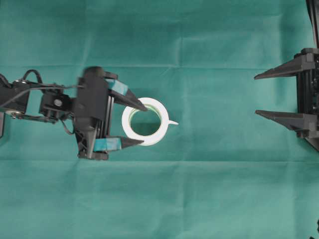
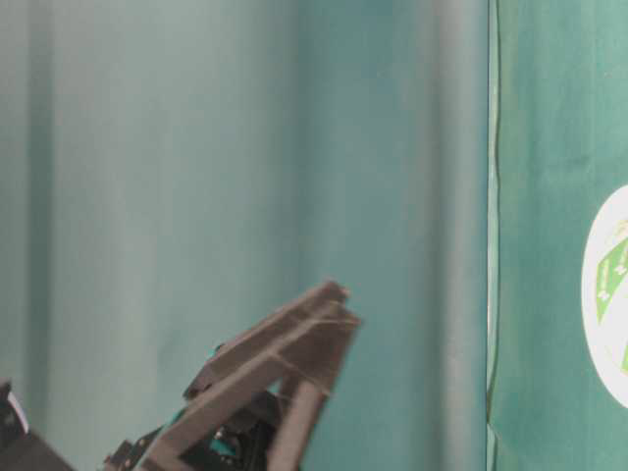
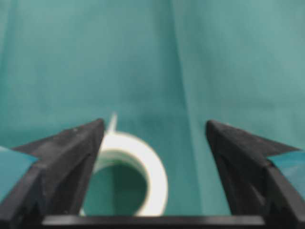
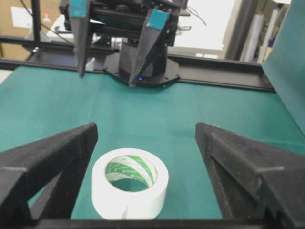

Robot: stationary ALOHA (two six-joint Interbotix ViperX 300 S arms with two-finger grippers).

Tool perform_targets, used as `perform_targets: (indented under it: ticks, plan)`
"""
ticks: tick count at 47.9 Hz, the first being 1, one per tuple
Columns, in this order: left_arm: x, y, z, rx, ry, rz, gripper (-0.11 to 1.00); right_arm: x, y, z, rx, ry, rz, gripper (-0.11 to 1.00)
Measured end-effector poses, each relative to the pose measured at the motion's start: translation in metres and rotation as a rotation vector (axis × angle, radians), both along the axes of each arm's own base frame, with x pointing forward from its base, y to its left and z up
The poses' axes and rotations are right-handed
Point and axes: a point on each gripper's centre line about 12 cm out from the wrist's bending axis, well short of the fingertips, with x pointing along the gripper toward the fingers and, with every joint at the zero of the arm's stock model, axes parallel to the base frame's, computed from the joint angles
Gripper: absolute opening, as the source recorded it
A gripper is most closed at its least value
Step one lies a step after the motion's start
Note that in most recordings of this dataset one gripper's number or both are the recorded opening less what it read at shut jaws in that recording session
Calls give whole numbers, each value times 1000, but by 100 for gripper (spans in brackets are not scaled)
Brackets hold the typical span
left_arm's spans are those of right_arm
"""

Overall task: Peel off the duct tape with your right arm.
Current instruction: 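Lower the open left gripper over the tape roll's rim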

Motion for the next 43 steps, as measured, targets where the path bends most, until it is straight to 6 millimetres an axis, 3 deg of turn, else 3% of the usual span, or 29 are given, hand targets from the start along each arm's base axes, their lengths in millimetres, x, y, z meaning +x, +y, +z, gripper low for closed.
perform_targets:
  ticks: [14,29,43]
  plan:
    - [16,-9,-7,29,253,-22,90,0,0,0,0,2,2,76]
    - [24,-10,-20,39,346,-24,90,0,0,-1,0,5,0,75]
    - [32,-11,-56,49,436,-24,90,-1,0,-5,0,15,2,75]
